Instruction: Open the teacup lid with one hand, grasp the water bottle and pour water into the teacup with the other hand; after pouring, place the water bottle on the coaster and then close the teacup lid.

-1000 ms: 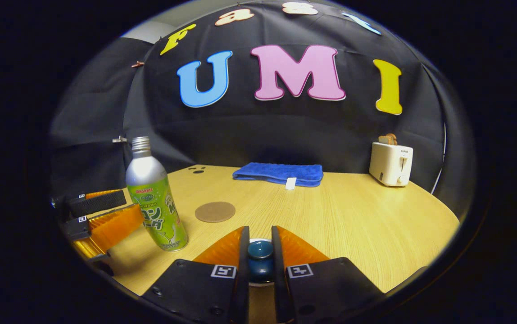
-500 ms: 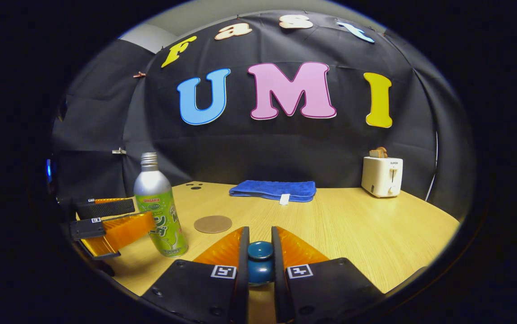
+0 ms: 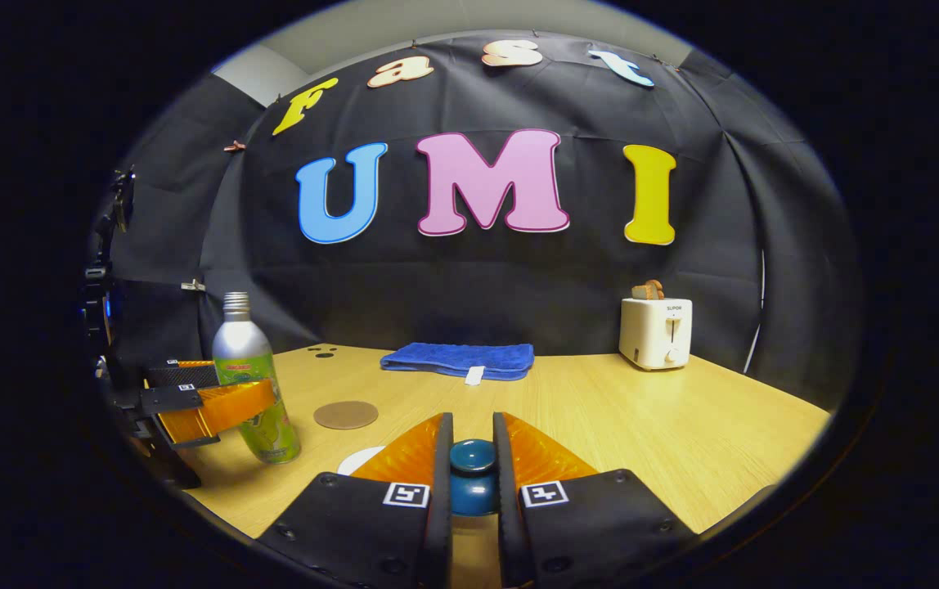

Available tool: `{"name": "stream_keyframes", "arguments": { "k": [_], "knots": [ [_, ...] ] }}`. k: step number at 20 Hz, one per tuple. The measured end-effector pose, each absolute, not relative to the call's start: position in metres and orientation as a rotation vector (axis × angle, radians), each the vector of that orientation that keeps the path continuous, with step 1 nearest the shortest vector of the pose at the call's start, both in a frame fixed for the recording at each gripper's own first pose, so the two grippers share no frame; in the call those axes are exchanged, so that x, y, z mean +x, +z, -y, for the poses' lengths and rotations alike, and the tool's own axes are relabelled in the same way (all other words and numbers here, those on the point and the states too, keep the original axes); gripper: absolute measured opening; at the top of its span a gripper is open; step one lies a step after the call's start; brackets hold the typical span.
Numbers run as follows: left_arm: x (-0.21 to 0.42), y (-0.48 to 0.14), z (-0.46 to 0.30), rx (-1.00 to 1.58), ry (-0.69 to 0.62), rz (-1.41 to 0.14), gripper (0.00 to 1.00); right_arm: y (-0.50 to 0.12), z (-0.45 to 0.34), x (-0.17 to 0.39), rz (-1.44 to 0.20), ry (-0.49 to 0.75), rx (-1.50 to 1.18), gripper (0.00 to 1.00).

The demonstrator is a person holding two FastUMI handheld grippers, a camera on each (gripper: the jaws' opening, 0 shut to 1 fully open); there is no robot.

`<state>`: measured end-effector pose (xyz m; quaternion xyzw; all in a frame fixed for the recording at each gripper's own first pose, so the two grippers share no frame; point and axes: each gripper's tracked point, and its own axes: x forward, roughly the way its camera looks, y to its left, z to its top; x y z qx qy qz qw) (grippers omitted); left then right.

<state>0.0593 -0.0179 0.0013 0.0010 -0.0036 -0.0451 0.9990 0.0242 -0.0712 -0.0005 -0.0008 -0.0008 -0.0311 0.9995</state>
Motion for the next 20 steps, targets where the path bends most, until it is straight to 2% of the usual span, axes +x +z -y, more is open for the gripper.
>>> {"name": "stream_keyframes", "arguments": {
  "k": [6,8,9,14,20],
  "knots": [
    [0.086,0.001,0.015,0.002,-0.076,0.007,0.95,0.000,0.086,0.026,0.004,-0.066,-0.003,0.26],
    [0.089,0.002,0.013,0.001,-0.054,0.006,0.90,0.000,0.086,0.026,0.004,-0.052,-0.003,0.26],
    [0.093,0.001,0.011,0.001,-0.039,0.005,0.82,0.000,0.086,0.028,0.003,-0.044,-0.003,0.26],
    [0.087,0.005,0.022,0.099,-0.033,-0.015,0.79,0.001,0.096,0.033,-0.001,-0.022,0.000,0.26],
    [0.091,0.033,0.029,0.552,-0.033,0.010,0.79,0.002,0.120,0.035,0.003,-0.042,0.000,0.26]
  ]
}}
